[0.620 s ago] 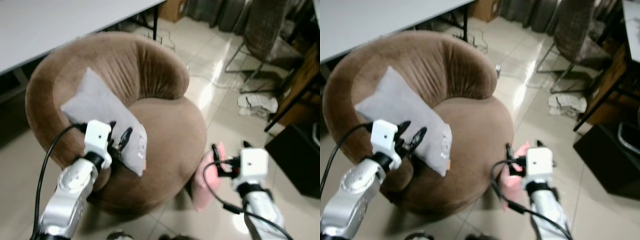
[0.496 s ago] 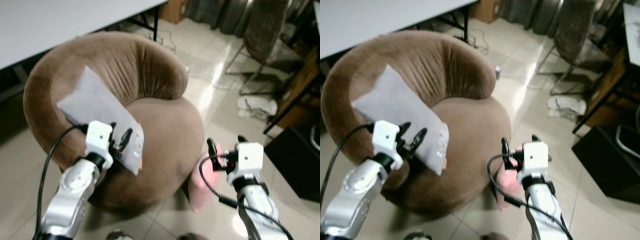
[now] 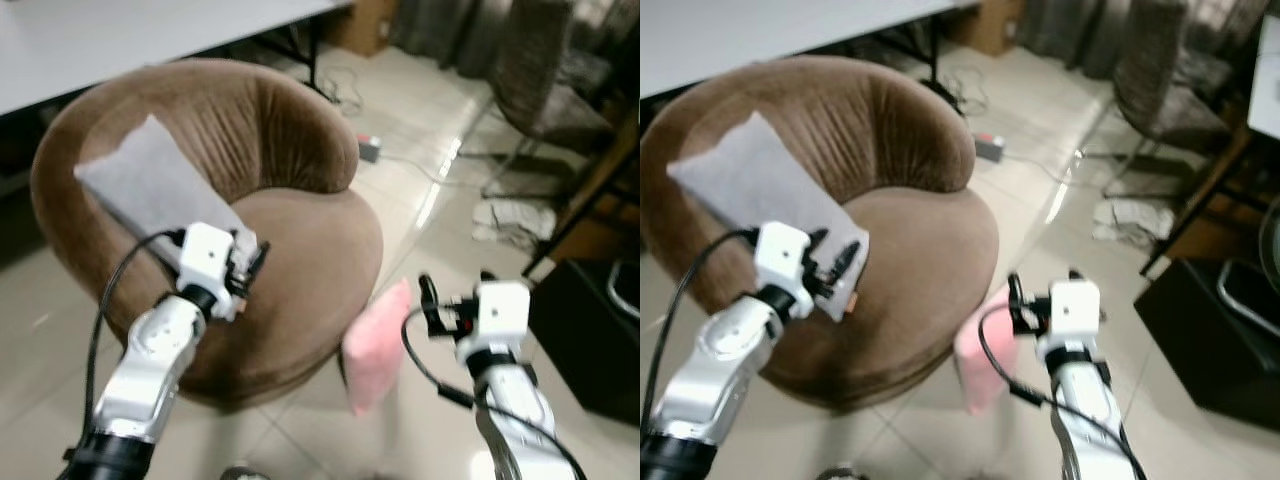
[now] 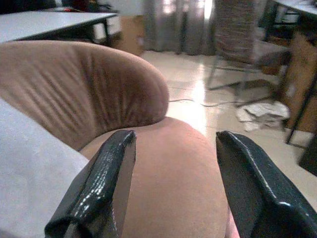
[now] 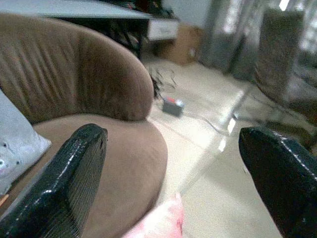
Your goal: Move the pillow to the sofa from floor
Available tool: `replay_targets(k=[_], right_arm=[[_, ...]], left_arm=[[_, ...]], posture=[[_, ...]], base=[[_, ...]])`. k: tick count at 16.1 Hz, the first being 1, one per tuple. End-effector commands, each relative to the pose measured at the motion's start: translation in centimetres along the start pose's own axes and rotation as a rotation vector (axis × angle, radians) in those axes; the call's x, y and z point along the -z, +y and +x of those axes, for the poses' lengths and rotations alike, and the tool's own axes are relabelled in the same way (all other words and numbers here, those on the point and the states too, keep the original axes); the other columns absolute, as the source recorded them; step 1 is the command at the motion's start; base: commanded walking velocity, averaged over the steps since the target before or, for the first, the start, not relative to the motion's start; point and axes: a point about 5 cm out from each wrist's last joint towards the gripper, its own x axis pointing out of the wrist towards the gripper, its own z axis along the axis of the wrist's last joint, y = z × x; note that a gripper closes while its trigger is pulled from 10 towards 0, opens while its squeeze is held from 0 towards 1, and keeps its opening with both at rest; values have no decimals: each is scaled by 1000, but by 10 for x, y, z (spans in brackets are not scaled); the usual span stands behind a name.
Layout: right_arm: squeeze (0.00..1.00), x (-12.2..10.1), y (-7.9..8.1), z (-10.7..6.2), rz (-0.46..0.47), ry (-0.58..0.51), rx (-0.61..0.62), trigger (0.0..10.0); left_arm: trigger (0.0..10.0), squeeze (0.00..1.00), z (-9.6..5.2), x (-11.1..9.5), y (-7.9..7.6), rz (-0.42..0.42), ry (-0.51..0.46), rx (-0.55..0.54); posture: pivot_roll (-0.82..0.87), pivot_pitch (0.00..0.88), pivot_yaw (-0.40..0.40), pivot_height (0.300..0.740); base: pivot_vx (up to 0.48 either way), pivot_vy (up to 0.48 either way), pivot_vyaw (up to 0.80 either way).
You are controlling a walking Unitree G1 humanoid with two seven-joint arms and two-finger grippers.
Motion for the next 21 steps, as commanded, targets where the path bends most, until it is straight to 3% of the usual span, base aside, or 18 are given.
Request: replay_targets(k=[1,5,11,21], right_arm=[[0,3,-7,0,-14,15,11,10000],[0,8,-4,2,-21,29,12,10000],[0,7,5,10,5,15,14,10000],[0,12,-2,10,-8,13,45,10000]], left_arm=[[10000,0,3,3,-6,-2,4,5],[10000,0,4,11,-5,14,29,-17],[10000,0,15,2,-1,40,0,-2],[10000,0,18,6,6,50,-8,-31]], posture=[[95,53,-41,740],[94,44,-44,740],[112,26,-22,740],[107,0,-12,740]], base=[[0,-469,800],[0,-471,800],[0,-472,800],[0,-469,800]])
